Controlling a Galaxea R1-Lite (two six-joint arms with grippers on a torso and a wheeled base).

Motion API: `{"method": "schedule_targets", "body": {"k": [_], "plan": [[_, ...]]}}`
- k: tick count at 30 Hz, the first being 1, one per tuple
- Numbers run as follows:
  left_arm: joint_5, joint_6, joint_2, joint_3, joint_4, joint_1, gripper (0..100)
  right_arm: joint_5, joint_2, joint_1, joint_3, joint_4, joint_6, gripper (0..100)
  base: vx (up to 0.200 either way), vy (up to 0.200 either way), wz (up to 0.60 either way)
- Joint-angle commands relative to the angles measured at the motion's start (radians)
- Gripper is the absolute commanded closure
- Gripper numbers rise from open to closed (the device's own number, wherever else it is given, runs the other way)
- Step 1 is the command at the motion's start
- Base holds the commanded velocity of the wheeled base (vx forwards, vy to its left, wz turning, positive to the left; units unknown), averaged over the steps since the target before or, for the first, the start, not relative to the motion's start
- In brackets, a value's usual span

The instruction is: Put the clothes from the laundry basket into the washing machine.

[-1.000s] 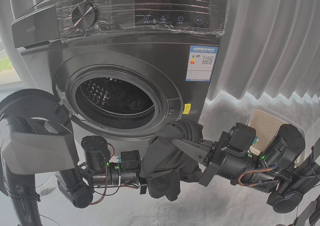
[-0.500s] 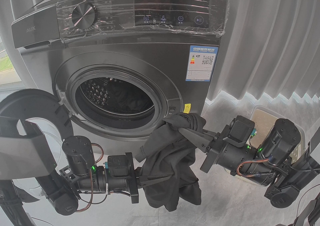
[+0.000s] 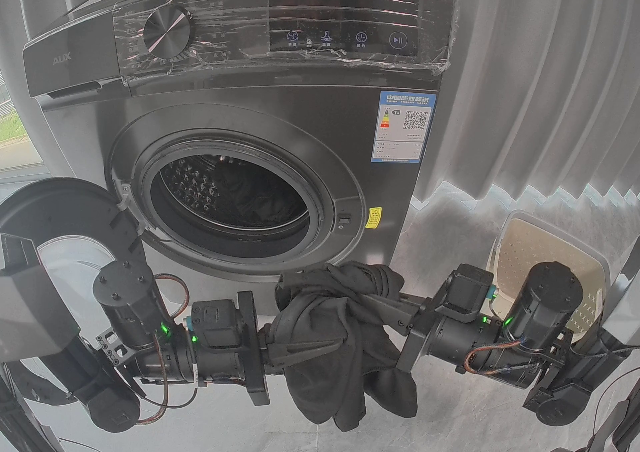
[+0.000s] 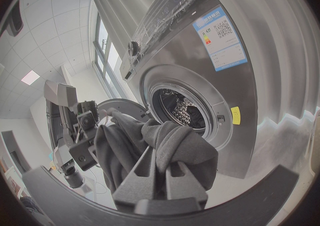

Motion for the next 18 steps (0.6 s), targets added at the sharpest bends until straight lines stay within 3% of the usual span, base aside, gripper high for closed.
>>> {"method": "schedule_targets", "body": {"k": [1, 18], "plan": [[0.0, -0.001, -0.025, -0.002, -0.002, 0.002, 100, 0.001, 0.019, -0.008, 0.029, 0.0, -0.001, 100, 0.0, 0.0, 0.0], [0.006, -0.012, -0.038, -0.009, -0.002, 0.004, 100, 0.003, 0.043, 0.016, 0.057, 0.0, -0.005, 100, 0.0, 0.0, 0.0]]}}
